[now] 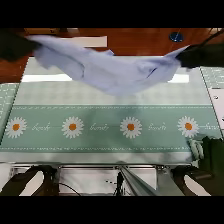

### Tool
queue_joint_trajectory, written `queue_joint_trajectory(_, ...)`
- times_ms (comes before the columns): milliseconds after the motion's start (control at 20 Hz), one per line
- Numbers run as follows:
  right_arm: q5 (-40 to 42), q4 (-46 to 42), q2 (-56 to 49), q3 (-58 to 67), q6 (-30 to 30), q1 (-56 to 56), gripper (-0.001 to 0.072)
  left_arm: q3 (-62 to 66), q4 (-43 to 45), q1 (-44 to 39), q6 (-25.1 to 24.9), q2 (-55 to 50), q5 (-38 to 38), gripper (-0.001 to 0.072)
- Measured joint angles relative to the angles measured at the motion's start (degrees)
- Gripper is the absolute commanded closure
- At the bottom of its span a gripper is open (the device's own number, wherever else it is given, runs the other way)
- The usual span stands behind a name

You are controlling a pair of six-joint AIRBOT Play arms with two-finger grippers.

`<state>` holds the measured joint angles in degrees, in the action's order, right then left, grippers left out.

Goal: Fold the shirts.

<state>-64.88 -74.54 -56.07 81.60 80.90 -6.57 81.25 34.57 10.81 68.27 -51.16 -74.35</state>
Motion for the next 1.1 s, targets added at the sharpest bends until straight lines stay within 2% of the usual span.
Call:
queue_joint_trajectory(350,-0.7,0.2,13.5,12.9,6.4,0.0,0.069,11.2,-0.8,3.2,3.9,12.2,4.0,0.0684)
queue_joint_trajectory(550,-3.8,-0.6,17.0,17.7,9.2,0.0,0.069,13.6,-0.8,3.5,9.5,17.2,3.5,0.0684)
queue_joint_trajectory(650,-6.7,-1.5,17.7,18.8,10.1,0.0,0.069,14.0,-0.7,3.5,13.0,18.6,0.3,0.0684)
queue_joint_trajectory(850,-16.0,-7.5,17.5,19.7,10.5,0.0,0.069,14.1,2.5,3.5,19.0,19.7,-12.0,0.0684)
queue_joint_trajectory(950,-20.7,-11.1,15.5,19.8,10.2,0.0,0.069,12.7,5.9,3.5,20.6,19.9,-17.4,0.0684)
queue_joint_trajectory(1100,-24.5,-10.8,8.7,19.9,8.9,0.0,0.069,6.3,10.3,3.5,21.6,20.0,-22.8,0.0683)
